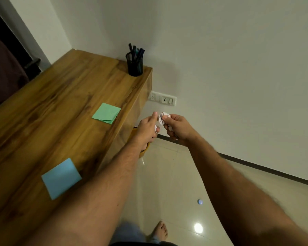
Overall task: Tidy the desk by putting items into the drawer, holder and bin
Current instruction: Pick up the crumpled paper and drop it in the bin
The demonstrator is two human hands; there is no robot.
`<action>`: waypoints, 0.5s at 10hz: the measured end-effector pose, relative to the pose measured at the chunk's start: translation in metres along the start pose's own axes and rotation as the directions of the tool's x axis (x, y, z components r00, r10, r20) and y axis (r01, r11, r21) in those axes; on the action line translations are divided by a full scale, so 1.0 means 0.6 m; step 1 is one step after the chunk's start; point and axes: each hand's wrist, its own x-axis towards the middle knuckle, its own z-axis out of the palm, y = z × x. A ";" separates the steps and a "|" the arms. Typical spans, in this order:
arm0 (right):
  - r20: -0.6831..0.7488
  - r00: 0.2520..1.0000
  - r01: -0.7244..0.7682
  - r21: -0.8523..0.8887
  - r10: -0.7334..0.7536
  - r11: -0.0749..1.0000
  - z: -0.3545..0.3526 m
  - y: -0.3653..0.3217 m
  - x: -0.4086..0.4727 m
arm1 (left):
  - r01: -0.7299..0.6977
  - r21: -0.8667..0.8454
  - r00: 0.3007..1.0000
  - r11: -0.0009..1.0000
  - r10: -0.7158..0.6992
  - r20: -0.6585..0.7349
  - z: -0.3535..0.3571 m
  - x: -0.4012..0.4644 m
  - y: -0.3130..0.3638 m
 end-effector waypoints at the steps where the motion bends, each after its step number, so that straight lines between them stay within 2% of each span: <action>1: -0.039 0.999 -0.039 -0.016 0.039 0.999 0.002 0.008 0.047 | 0.082 -0.119 0.987 0.989 -0.097 -0.125 -0.011 0.039 -0.018; 2: -0.022 0.996 -0.093 -0.068 0.091 0.993 0.004 0.023 0.102 | 0.170 -0.165 0.962 0.972 -0.200 -0.185 -0.026 0.089 -0.045; 3: 0.013 0.986 -0.164 -0.164 0.169 0.973 0.003 0.047 0.166 | 0.254 -0.208 0.939 0.945 -0.292 -0.181 -0.028 0.141 -0.061; 5: -0.017 0.949 -0.308 -0.283 0.316 0.909 -0.020 0.116 0.276 | 0.371 -0.314 0.871 0.874 -0.444 -0.208 -0.023 0.254 -0.119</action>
